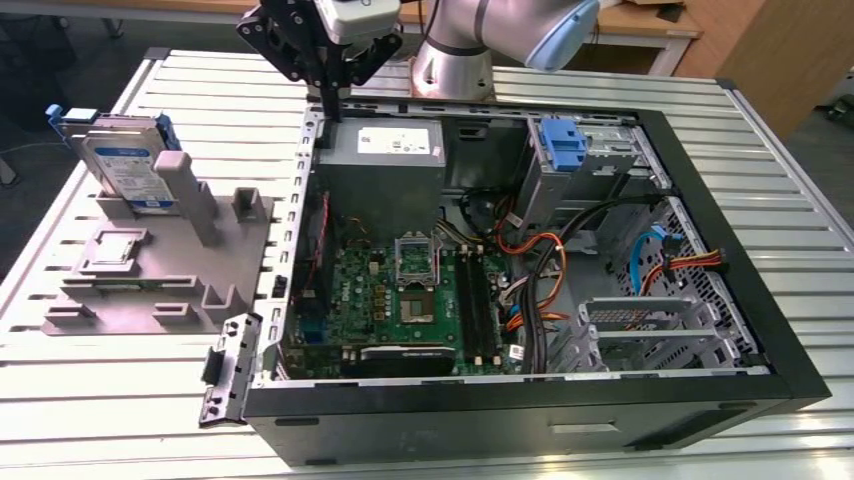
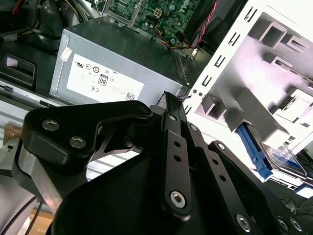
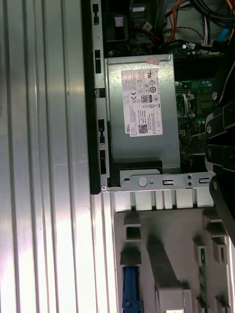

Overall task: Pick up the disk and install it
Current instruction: 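Reach for the disk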

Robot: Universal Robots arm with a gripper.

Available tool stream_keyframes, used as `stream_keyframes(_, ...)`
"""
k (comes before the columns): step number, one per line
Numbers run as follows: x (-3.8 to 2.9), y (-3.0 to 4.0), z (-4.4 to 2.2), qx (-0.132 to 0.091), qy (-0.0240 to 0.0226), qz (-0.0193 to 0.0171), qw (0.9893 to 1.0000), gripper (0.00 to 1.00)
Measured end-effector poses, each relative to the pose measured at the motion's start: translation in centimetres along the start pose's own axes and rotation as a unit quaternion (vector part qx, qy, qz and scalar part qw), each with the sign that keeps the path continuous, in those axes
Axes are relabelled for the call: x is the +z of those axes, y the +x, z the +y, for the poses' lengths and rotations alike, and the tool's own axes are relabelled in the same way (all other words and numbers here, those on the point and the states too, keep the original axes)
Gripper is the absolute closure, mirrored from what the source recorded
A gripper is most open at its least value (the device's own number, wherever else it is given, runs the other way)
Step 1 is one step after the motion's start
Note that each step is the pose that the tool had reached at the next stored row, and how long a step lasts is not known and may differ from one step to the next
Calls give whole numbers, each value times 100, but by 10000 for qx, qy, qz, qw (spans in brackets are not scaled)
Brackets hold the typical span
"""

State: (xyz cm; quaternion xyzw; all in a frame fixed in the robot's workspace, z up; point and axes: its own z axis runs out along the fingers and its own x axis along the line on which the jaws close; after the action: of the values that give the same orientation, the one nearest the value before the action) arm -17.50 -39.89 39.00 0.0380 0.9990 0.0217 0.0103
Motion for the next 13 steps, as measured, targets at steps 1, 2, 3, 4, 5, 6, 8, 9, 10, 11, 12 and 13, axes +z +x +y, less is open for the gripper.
stream_keyframes(1, 0, 3, 0, 0, 0, 0, 10000, 90)
stream_keyframes(2, 0, 5, 0, 0, 0, 0, 10000, 90)
stream_keyframes(3, 0, 8, -1, 0, 0, 0, 10000, 90)
stream_keyframes(4, 0, 9, -1, 0, 0, 0, 10000, 90)
stream_keyframes(5, 0, 10, -1, -1, 0, 0, 10000, 90)
stream_keyframes(6, 1, 12, -1, 0, 0, 0, 10000, 90)
stream_keyframes(8, 1, 24, -2, 0, 0, 1, 10000, 90)
stream_keyframes(9, 2, 35, -3, 0, 1, 3, 10000, 90)
stream_keyframes(10, 3, 36, -3, 0, 1, 4, 10000, 90)
stream_keyframes(11, 3, 38, -3, 0, 0, 4, 10000, 90)
stream_keyframes(12, 3, 39, -3, 0, 1, 4, 10000, 90)
stream_keyframes(13, 3, 41, -3, 0, 0, 4, 10000, 90)
